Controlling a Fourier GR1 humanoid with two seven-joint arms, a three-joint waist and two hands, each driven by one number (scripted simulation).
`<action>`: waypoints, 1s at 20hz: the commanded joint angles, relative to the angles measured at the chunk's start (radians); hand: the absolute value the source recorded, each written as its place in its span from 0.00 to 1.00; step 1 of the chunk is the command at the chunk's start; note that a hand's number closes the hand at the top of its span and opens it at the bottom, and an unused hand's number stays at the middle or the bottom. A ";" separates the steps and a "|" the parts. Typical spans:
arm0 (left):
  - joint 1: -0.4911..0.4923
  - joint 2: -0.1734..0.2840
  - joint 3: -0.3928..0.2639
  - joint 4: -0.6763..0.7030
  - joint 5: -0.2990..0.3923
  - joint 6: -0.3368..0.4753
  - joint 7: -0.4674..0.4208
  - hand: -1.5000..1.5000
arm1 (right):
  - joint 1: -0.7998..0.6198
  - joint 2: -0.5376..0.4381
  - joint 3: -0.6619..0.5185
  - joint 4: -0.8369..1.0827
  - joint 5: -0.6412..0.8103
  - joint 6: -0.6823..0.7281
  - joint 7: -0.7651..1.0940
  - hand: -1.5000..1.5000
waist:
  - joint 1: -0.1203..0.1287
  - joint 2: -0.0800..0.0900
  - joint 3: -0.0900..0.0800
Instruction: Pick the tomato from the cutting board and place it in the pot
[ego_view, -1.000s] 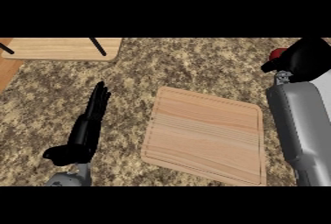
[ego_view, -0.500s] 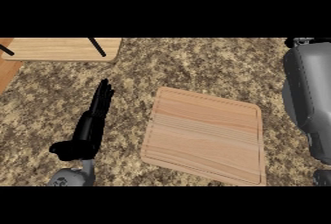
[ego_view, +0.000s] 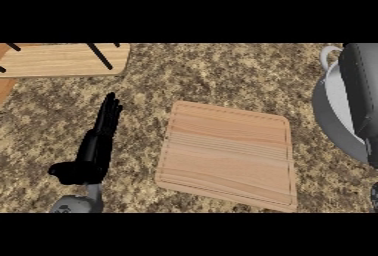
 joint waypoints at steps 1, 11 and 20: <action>-0.011 0.004 0.026 -0.015 0.006 0.020 0.039 0.50 | 0.018 0.016 -0.030 0.041 0.035 -0.093 0.205 1.00 | -0.037 -0.013 0.001; 0.070 0.006 0.034 -0.014 0.013 0.002 -0.022 0.50 | 0.091 -0.020 -0.186 0.076 -0.052 -0.173 0.080 1.00 | -0.068 -0.026 0.001; 0.041 0.010 0.034 -0.016 0.003 -0.002 -0.002 0.50 | 0.202 -0.027 -0.356 0.128 -0.190 -0.297 0.019 1.00 | -0.069 -0.023 0.002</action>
